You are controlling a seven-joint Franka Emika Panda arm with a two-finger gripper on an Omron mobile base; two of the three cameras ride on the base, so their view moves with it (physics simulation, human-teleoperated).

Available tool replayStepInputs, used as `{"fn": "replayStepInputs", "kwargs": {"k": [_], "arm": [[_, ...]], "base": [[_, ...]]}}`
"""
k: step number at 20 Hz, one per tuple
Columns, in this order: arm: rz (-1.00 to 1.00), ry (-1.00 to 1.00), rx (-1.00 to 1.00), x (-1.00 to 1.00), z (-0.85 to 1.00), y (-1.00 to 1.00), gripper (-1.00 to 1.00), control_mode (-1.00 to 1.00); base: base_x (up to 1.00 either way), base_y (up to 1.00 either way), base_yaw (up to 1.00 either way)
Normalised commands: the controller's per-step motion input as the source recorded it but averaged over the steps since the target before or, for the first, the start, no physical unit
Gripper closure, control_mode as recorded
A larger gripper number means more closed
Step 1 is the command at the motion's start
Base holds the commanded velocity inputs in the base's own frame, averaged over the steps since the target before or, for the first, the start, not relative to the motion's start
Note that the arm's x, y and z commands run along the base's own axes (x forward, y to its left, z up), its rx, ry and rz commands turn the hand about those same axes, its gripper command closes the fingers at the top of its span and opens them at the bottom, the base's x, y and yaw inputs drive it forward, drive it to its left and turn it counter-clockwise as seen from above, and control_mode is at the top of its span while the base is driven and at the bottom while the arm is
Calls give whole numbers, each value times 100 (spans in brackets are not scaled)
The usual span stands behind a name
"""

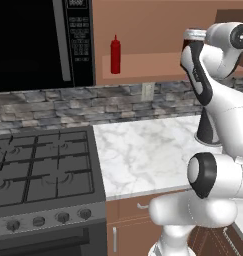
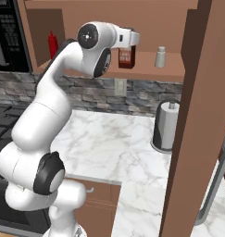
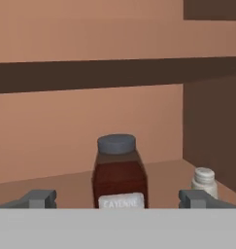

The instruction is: Collect the paprika, ketchup, and shaker from the cabinet and place them next to the stove.

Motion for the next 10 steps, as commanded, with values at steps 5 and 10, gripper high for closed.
{"fn": "replayStepInputs", "kwargs": {"k": [5,10], "arm": [[10,2,0,18,-5,-1,-100,-100],[1,0,0,12,-2,-8,-100,-100]], "base": [[0,0,0],[0,0,0]]}}
